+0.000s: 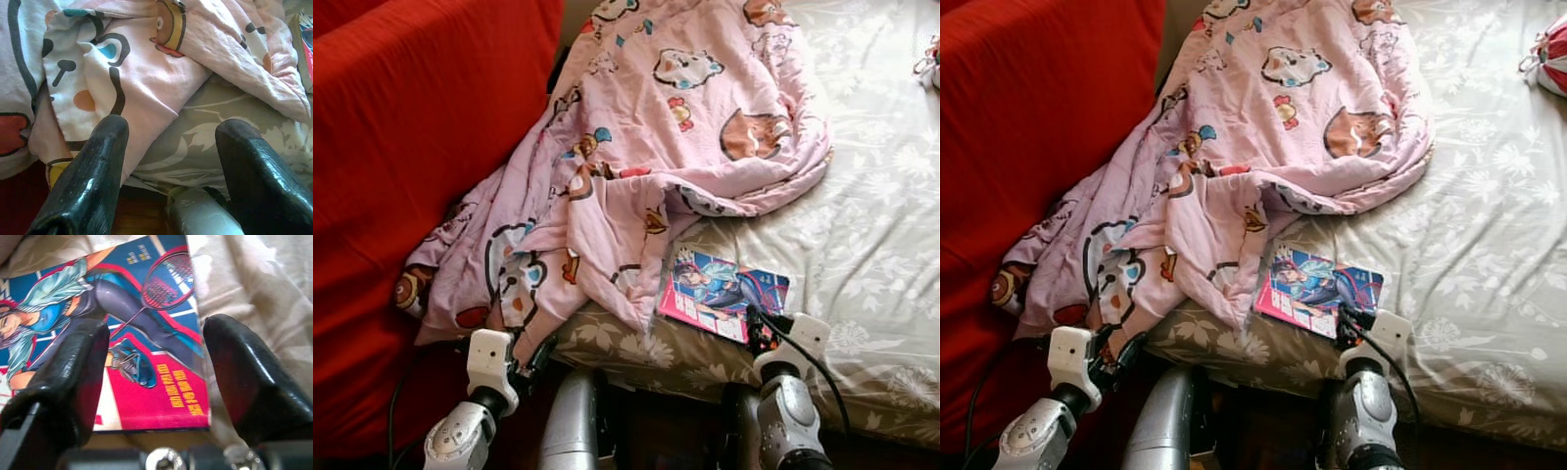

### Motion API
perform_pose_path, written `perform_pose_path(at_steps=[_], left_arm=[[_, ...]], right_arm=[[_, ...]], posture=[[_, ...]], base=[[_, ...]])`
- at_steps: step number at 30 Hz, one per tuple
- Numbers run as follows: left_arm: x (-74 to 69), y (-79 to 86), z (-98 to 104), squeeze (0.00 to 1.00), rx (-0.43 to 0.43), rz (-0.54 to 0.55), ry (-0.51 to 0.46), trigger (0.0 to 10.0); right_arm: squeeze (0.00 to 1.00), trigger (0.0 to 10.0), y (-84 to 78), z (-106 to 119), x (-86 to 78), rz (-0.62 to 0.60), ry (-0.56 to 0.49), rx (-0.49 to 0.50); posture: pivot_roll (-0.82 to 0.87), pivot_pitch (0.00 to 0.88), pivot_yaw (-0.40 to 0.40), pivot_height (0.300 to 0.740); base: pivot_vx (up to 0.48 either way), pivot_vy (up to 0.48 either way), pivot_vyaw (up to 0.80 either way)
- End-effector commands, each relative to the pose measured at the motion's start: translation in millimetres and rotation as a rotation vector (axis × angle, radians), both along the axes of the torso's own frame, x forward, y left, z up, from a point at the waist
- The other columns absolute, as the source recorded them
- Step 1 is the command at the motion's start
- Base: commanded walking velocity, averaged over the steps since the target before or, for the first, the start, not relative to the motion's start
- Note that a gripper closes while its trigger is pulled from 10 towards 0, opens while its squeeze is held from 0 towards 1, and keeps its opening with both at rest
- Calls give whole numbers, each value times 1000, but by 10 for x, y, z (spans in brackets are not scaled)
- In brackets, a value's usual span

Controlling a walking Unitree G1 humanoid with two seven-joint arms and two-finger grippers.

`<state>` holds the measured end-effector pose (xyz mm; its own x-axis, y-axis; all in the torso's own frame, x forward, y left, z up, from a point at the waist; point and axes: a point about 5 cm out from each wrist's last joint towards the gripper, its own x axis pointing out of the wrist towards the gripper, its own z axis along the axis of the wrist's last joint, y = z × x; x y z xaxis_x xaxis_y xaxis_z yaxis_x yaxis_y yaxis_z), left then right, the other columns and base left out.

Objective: Clean up the room

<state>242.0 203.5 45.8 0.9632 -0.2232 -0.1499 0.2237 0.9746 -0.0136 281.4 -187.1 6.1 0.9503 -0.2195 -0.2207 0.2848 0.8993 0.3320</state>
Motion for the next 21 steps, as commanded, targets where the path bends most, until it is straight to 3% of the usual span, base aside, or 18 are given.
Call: perform_pose_path(at_steps=[1,5,6,7,21], left_arm=[[-67,86,-73,0,9,15,41,10000],[-67,102,-75,0,10,17,42,10000],[-67,104,-75,0,10,17,42,10000],[-66,107,-74,0,11,17,42,10000],[-94,139,-71,0,22,21,43,10000]], right_arm=[[1000,10000,7,-78,-70,-11,29,23],[1000,10000,-17,-76,-67,-17,29,26],[443,10000,-20,-75,-66,-17,30,27],[0,10000,-24,-74,-62,-17,30,32],[0,10000,-28,-98,-66,13,19,119]], posture=[[207,238,133,583],[209,237,135,583],[209,237,136,583],[208,236,137,583],[222,238,148,583]], base=[[0,0,0],[0,0,0],[0,0,0],[0,0,0],[0,0,0]])
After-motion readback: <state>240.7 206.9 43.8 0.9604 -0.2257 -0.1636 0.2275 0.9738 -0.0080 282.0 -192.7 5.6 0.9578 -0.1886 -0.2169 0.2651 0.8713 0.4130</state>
